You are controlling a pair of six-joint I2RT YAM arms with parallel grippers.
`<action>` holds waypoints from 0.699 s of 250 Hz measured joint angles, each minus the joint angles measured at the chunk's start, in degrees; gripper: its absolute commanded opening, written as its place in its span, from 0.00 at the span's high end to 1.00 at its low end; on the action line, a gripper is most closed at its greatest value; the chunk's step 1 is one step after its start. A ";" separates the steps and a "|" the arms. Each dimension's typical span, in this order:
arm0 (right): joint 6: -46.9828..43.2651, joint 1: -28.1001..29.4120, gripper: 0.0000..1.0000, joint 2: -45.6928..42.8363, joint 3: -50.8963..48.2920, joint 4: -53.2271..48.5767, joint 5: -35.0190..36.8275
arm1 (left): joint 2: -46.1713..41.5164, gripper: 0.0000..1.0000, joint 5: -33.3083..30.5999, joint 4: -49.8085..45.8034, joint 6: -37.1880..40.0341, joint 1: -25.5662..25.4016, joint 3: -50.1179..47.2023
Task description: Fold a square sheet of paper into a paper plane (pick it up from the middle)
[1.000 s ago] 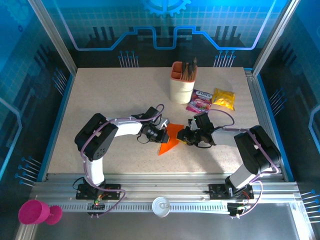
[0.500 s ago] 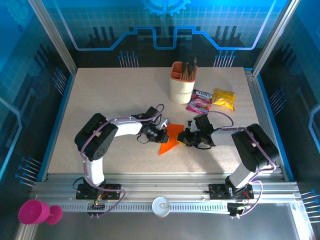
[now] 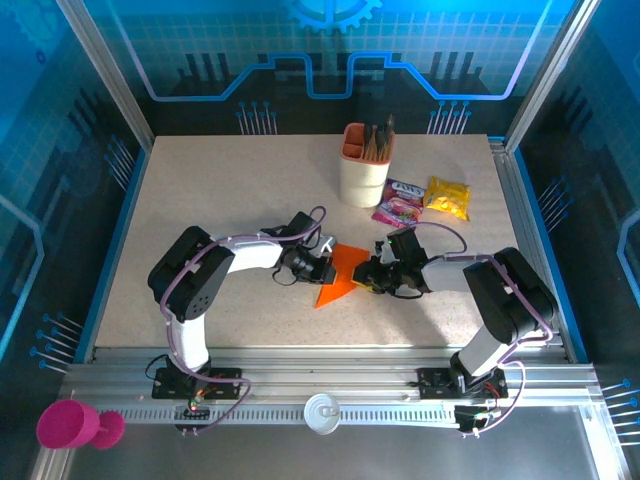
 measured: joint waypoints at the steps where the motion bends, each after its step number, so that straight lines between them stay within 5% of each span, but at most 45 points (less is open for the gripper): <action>1: -0.04 0.00 0.61 -0.02 0.02 0.00 0.04 | 0.00 0.93 0.00 0.00 0.00 0.00 0.00; 60: -2.47 0.15 0.58 -2.54 1.88 -6.99 2.93 | 0.00 0.98 0.00 0.04 -0.39 0.00 -0.02; 142: -7.41 1.77 0.98 -13.51 6.10 -21.05 12.20 | 0.00 1.00 0.22 1.01 -0.48 0.04 -0.63; 175: -9.11 3.93 1.00 -9.20 10.82 -22.75 12.81 | 0.00 1.00 0.42 1.36 -0.85 0.09 -0.70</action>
